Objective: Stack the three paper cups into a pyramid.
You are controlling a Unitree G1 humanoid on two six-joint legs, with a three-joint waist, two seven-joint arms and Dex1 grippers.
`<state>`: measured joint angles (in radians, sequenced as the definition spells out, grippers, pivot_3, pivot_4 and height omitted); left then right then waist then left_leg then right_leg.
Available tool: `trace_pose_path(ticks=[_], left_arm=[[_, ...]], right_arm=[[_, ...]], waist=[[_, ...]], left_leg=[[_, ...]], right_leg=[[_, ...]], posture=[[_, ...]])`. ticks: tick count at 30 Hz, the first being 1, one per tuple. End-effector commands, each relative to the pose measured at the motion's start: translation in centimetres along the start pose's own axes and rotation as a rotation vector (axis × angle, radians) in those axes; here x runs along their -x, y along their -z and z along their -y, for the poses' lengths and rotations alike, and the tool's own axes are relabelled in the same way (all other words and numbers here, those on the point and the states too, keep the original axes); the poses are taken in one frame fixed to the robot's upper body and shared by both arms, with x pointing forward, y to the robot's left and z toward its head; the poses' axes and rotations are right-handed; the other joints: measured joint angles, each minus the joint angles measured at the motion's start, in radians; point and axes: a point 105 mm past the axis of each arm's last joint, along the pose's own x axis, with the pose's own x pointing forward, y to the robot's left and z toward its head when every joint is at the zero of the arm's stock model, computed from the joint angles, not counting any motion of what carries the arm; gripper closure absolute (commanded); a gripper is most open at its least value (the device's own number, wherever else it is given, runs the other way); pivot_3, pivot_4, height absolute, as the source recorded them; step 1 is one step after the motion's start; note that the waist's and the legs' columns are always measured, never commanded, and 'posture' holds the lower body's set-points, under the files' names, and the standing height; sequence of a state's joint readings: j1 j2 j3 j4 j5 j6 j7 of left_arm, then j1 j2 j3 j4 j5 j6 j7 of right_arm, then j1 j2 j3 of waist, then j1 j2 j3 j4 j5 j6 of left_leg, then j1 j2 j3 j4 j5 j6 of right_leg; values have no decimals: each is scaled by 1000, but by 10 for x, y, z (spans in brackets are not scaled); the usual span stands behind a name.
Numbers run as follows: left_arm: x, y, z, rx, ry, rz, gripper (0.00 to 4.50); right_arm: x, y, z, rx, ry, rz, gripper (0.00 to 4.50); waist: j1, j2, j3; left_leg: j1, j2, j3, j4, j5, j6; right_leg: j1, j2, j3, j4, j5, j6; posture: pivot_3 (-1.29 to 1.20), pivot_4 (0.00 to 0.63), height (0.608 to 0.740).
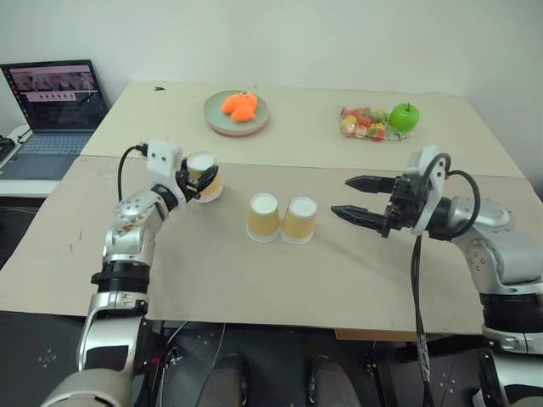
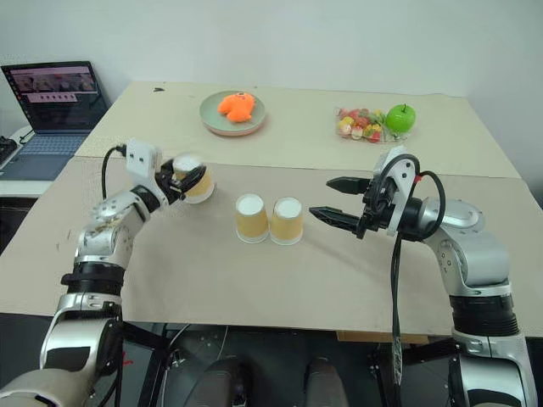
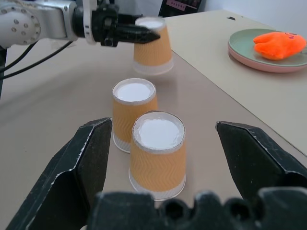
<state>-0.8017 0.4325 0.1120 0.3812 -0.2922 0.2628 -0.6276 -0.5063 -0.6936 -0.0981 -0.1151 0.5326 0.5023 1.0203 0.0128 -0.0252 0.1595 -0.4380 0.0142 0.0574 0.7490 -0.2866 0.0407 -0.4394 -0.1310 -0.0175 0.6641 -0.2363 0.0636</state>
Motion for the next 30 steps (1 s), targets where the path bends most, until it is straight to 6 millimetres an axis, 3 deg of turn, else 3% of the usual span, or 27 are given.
trace_pose_path(ticks=[1, 4, 8, 14, 28, 30], left_arm=[[-9, -43, 31, -35, 198, 98, 1970], [-1, -59, 82, 1, 530, 109, 1970], [8, -55, 104, 10, 719, 59, 1970], [1, -40, 108, 16, 779, -2, 1970], [-18, -33, 108, 44, 783, -12, 1970], [-18, -36, 108, 93, 792, -4, 1009]], right_arm=[[5, -16, 3, 56, 18, 34, 443], [11, -16, -10, 23, -39, 29, 443], [21, -13, -35, 2, -127, 1, 443], [30, -1, -51, -32, -119, -37, 443], [36, 4, -48, -36, -52, -54, 443], [36, 4, -46, -34, -46, -56, 443]], waist=[[-2, 0, 0], [-4, 0, 0], [-4, 0, 0], [-4, 0, 1], [-2, 0, 1], [-2, 0, 1]], left_leg=[[0, 0, 0, 0, 0, 0], [0, 0, 0, 0, 0, 0], [-1, 0, 0, 0, 0, 0], [1, 0, -1, 1, 0, 0], [0, 0, -1, 1, 0, 1], [0, 0, -1, 1, 0, 1]], right_leg=[[0, 0, 0, 0, 0, 0], [-1, 0, 0, 0, 0, 0], [-1, 0, 0, 0, 0, 0], [0, 0, 1, 0, 0, 0], [0, 0, 1, 0, 0, 1], [0, 0, 1, -1, 0, 1]], posture=[[0, 150, 676], [0, 150, 676], [0, 150, 676], [0, 150, 676], [0, 150, 676], [0, 150, 676]])
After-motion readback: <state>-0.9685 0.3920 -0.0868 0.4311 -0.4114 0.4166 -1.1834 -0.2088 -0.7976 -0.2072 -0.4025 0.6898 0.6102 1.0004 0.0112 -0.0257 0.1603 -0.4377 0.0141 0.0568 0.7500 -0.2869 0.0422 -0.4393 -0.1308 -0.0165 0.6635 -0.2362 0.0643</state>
